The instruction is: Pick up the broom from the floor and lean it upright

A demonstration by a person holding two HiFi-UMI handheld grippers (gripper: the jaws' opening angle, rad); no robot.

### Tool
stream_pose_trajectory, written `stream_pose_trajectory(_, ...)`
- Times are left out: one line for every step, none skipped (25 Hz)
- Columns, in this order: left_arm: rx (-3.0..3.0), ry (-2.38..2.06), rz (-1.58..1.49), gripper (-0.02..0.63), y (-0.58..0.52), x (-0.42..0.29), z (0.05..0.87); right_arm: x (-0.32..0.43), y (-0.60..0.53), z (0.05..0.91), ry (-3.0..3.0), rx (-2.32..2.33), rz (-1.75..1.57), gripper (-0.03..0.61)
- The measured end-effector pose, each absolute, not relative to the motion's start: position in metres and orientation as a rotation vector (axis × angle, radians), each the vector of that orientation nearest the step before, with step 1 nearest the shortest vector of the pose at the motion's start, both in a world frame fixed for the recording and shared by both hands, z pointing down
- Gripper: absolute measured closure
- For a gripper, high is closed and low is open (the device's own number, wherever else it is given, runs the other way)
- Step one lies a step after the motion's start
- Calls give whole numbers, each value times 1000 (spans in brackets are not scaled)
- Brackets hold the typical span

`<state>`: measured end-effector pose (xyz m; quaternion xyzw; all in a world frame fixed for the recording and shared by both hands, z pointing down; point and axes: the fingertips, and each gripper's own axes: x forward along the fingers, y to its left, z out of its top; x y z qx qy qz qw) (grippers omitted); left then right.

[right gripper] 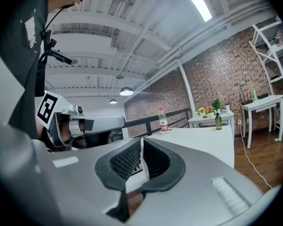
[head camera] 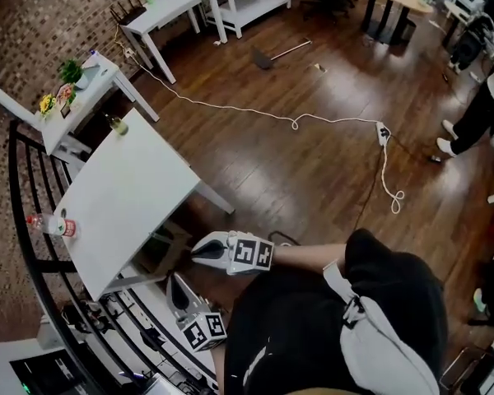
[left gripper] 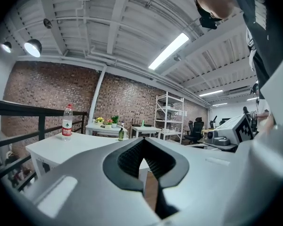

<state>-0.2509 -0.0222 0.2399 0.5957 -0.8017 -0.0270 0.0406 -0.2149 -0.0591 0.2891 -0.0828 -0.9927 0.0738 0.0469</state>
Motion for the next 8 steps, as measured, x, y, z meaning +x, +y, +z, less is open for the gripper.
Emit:
stream_pose_trajectory(1828,-2451,-85,595,-24,-250,241,-215,-60,289,-3029,-251,217,570)
stream_pose_trajectory(1829,-2446,-88,595,-25,-250,242,-214,-60,290,-3027,-250,209,571)
stream_pose_trajectory(1828,-2442,-95,595,-26,-249,244,-214,-61,291,-3025,-249,203,570)
stream_pose_trajectory(1824,-2439,-104,595,-27,-249,245,-213,-61,291,-3022,-249,198,571)
stream_pose_trajectory(1818,-2438,-112,595,-27,-249,245,-212,-62,292,-3017,-251,194,571)
stream_pose_trajectory(1811,-2439,-120,595,-28,-248,245,-210,-64,293,-3012,-255,188,570)
stream_pose_trajectory(1804,-2441,-126,595,-29,-247,245,-209,-65,293,-3007,-259,182,571)
stream_pose_trajectory(1797,-2444,-132,595,-30,-246,245,-207,-66,293,-3002,-264,176,571)
